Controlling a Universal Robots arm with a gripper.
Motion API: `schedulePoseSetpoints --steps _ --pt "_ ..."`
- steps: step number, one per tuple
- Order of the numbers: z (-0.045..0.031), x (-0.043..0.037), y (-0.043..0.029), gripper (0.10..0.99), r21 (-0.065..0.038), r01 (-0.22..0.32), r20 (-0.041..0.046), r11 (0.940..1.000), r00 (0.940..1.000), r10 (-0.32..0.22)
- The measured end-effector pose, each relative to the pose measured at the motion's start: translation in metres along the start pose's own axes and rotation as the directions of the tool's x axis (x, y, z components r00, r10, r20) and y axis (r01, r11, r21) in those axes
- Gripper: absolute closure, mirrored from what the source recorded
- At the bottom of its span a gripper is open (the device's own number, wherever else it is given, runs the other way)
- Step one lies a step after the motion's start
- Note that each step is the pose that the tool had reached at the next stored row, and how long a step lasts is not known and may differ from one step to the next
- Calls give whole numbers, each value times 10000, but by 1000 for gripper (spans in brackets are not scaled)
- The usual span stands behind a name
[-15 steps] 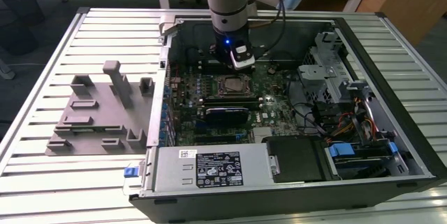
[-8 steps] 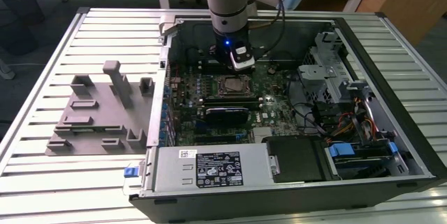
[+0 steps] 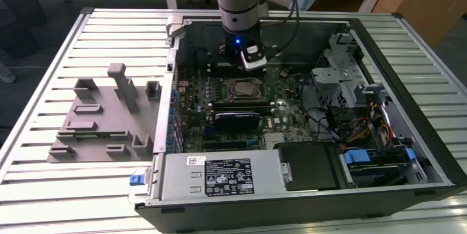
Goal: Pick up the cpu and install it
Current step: 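Install the first cpu locking lever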
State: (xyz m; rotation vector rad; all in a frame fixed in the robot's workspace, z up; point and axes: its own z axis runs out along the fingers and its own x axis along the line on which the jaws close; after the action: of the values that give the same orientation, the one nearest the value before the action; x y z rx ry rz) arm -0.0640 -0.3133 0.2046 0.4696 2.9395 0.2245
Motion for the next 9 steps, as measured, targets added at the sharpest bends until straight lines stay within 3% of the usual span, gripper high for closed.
schedulePoseSetpoints --steps 4,9 --pt "-83 -11 14 980 -22 11 68 10000 10000 -11" --pt "-85 -12 15 980 -26 11 75 10000 10000 -11"
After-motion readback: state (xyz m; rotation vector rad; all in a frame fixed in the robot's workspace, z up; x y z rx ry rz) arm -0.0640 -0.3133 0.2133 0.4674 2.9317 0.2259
